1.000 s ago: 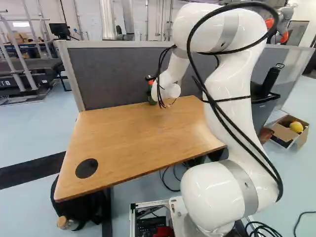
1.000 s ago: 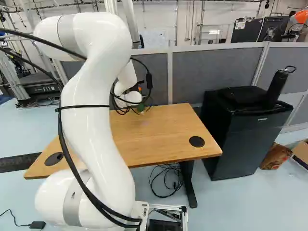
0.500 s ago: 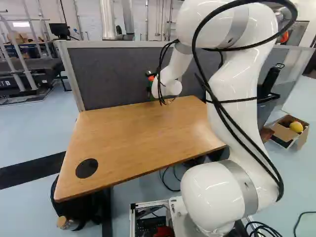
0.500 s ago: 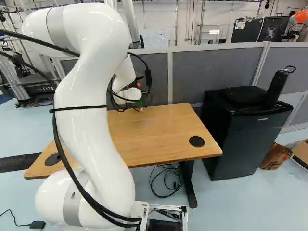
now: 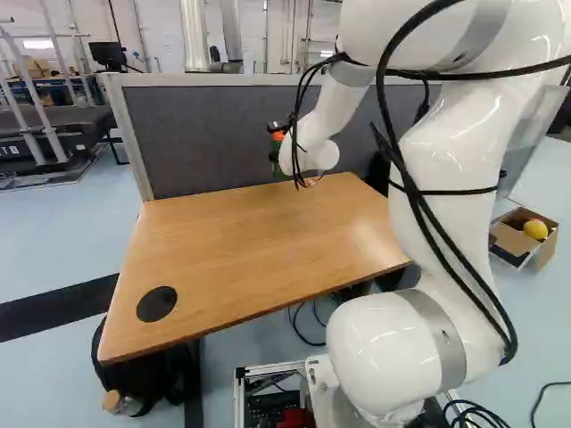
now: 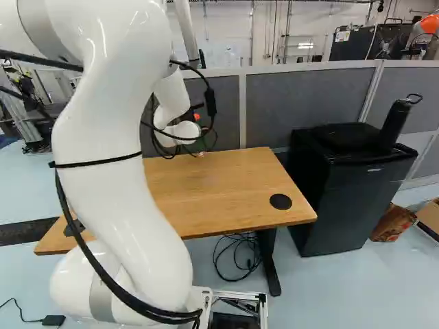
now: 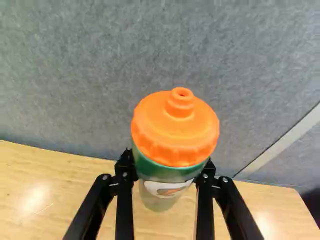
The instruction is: Pick up the green bottle from the table
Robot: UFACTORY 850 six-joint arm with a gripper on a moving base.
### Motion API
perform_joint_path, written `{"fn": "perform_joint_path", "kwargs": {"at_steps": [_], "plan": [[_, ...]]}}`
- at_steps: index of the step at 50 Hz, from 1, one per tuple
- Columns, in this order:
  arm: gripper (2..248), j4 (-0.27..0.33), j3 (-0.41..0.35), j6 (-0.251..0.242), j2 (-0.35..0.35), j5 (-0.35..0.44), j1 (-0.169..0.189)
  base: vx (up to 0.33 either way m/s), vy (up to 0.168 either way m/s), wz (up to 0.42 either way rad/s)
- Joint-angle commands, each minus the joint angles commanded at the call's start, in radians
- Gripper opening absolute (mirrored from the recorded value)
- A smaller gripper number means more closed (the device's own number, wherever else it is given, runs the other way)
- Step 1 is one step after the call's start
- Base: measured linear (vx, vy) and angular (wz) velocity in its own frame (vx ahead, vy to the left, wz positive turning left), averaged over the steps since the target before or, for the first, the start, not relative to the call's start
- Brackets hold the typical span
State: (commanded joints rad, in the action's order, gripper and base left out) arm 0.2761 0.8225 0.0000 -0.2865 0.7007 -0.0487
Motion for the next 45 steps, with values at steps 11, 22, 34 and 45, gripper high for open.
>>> {"fn": "perform_joint_path", "kwargs": {"at_steps": [11,22,34,45], "plan": [[11,0.000,-0.064,0.000,0.078,0.000,0.011,0.000,0.000,0.000],[11,0.000,-0.125,0.000,0.158,0.000,0.022,0.000,0.000,0.000],[11,0.000,-0.191,0.000,0.246,0.000,0.035,0.000,0.000,0.000],[11,0.000,-0.249,0.000,0.329,0.000,0.048,0.000,0.000,0.000]]}}
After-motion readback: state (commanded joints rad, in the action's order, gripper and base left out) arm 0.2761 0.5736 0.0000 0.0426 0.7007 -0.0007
